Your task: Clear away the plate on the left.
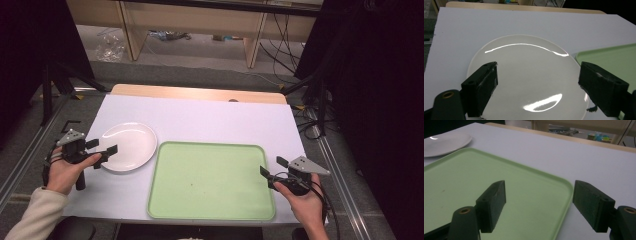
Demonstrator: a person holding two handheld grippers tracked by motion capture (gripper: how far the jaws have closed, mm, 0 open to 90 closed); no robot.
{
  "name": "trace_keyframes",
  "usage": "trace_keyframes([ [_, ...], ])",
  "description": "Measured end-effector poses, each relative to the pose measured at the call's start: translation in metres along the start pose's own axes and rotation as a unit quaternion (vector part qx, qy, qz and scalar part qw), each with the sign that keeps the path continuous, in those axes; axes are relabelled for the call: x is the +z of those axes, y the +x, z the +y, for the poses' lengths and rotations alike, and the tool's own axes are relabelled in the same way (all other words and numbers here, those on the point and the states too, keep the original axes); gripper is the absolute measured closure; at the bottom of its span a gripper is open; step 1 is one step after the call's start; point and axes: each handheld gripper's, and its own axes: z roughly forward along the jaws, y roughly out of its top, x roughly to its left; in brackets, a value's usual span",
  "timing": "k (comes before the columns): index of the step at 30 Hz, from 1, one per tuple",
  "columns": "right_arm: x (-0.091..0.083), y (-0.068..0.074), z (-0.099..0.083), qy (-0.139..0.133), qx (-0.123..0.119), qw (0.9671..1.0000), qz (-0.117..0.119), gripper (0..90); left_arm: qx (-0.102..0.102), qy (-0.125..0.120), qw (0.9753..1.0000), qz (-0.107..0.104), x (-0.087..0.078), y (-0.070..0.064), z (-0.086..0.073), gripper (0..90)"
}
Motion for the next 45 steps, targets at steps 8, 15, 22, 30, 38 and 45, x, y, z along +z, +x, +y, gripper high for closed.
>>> trace_keyframes([
  [8,0.0,0.001,0.0,0.001,0.0,1.0,0.001,27.6,-0.01,0.003,0.9999,0.003,0.0,0.005,0.0,16.0],
  [15,0.0,0.001,0.0,0.003,-0.002,1.0,-0.001,27.5,-0.031,0.019,0.9992,0.014,0.003,0.018,0.001,18.5],
  [22,0.004,0.002,0.0,-0.011,0.0,0.9999,0.003,27.5,-0.064,0.035,0.9971,0.024,0.009,0.034,-0.003,20.2],
  [30,0.001,0.002,0.001,0.004,-0.006,1.0,-0.001,27.5,-0.098,0.062,0.9925,0.038,0.013,0.046,-0.011,21.8],
  [38,0.002,0.002,0.001,0.002,-0.008,1.0,-0.002,27.5,-0.122,0.088,0.9876,0.046,0.015,0.051,-0.014,33.5],
  [45,0.003,0.004,0.001,-0.004,-0.006,1.0,-0.002,27.6,-0.149,0.112,0.9816,0.043,0.017,0.056,-0.018,40.8],
])
